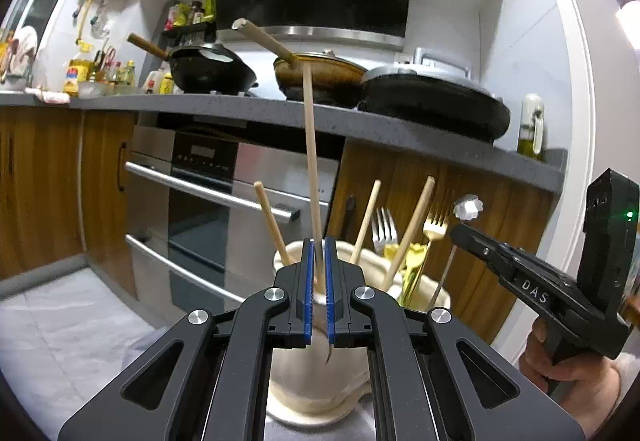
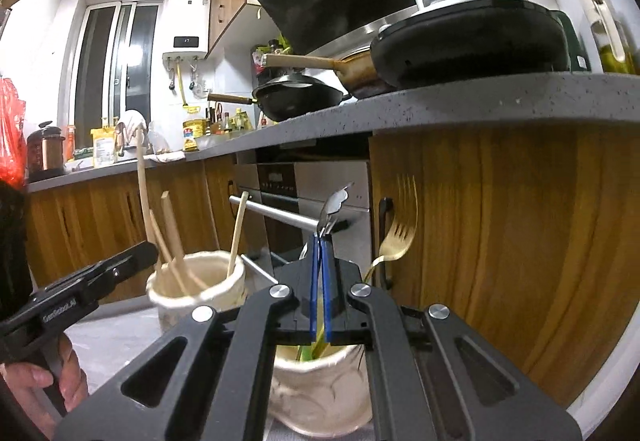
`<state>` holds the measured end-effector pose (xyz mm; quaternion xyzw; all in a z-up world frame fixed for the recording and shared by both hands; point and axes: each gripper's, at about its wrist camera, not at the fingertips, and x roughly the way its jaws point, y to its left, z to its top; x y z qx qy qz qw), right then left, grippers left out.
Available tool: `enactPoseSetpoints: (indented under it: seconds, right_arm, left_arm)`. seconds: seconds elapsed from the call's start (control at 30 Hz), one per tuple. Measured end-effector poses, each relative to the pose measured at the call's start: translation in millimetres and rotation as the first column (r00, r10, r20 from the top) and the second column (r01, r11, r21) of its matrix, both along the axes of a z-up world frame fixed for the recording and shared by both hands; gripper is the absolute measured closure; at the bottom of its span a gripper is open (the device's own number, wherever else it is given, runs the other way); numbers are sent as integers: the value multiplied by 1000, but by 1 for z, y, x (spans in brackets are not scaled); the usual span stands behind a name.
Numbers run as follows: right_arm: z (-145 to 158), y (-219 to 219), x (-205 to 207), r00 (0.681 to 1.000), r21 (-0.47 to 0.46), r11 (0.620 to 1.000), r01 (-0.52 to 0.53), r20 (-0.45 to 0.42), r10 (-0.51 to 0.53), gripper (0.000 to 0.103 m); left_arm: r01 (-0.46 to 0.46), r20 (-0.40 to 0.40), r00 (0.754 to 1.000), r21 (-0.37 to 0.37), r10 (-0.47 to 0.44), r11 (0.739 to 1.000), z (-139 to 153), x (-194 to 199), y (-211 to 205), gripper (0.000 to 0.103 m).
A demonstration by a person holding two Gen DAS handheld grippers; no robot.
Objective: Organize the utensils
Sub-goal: 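Lift chopstick and silver spoon, lower them into the holder's cups, then open both tools and withdraw them from the holder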
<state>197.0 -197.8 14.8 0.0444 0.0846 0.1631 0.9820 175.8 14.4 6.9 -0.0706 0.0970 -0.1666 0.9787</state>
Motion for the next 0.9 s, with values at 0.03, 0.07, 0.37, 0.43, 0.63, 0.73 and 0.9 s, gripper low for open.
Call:
enactPoseSetpoints:
  seconds: [0.03, 0.07, 0.37, 0.43, 0.63, 0.73, 0.9]
  right_arm:
    - [-2, 0, 0, 1000, 1, 1000, -1, -1, 1, 101]
    - [-2, 0, 0, 1000, 4, 1000, -3, -4, 3, 101]
    - [-10, -4, 11, 998, 32, 999, -12, -64, 14, 99]
    - [-12, -5, 14, 997, 38, 999, -18, -81, 21, 91]
    - [-11, -15, 3, 993, 73, 997, -4, -120, 13, 58]
    - [-14, -20, -12, 990, 69, 998, 2, -139, 7, 48]
    - [-27, -23, -40, 985, 7, 1000, 11, -173, -9, 38]
  left_arm:
    - [1, -3, 1000, 10, -1, 1000, -1, -1, -2, 97]
    - [1, -2, 1000, 18, -1, 1000, -2, -3, -3, 97]
    - [-7, 8, 1000, 50, 7, 999, -4, -6, -5, 93]
    - [-14, 11, 1000, 37, 14, 999, -2, -7, -2, 81]
    - [-40, 30, 999, 10, 39, 999, 2, -21, 4, 57]
    - [-55, 19, 998, 4, 54, 999, 0, -30, 7, 45]
    - [-84, -6, 996, 12, 84, 996, -6, -51, 11, 32]
